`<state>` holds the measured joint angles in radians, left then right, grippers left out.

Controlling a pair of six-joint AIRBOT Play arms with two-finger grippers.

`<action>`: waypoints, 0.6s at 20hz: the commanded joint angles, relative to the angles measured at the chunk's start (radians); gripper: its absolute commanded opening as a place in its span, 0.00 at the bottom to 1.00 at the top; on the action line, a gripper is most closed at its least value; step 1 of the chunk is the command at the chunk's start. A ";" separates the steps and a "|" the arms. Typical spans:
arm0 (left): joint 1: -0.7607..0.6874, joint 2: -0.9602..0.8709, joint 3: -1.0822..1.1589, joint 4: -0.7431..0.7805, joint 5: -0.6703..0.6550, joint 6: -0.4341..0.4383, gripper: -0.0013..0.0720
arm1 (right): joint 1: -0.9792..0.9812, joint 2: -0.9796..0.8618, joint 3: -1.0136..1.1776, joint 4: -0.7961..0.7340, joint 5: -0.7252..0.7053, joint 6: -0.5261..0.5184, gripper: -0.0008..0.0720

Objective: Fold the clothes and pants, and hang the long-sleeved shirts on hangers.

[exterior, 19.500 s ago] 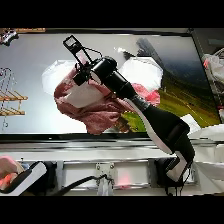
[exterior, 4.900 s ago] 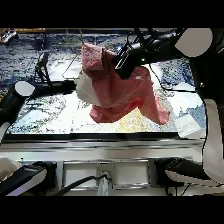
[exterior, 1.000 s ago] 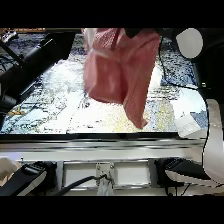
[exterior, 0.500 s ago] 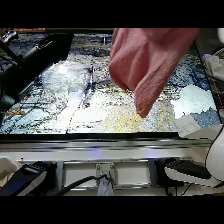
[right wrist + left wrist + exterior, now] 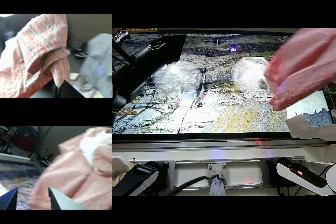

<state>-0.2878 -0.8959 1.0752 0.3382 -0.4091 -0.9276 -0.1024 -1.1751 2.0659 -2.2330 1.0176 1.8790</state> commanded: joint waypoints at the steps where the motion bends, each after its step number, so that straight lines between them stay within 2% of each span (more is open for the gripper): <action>1: 0.001 0.000 0.000 0.003 0.000 0.001 0.59 | -0.134 0.038 0.002 -0.024 0.014 0.050 0.04; 7: 0.001 0.000 0.000 0.003 0.001 0.001 0.59 | -0.388 0.057 0.002 -0.026 0.011 0.051 0.04; 12: 0.001 0.000 0.000 0.003 0.001 0.001 0.59 | -0.594 0.053 -0.007 -0.011 0.011 0.095 0.04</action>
<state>-0.2874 -0.8959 1.0752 0.3408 -0.4084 -0.9268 -0.5873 -1.1217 2.0647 -2.2551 1.0294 1.9560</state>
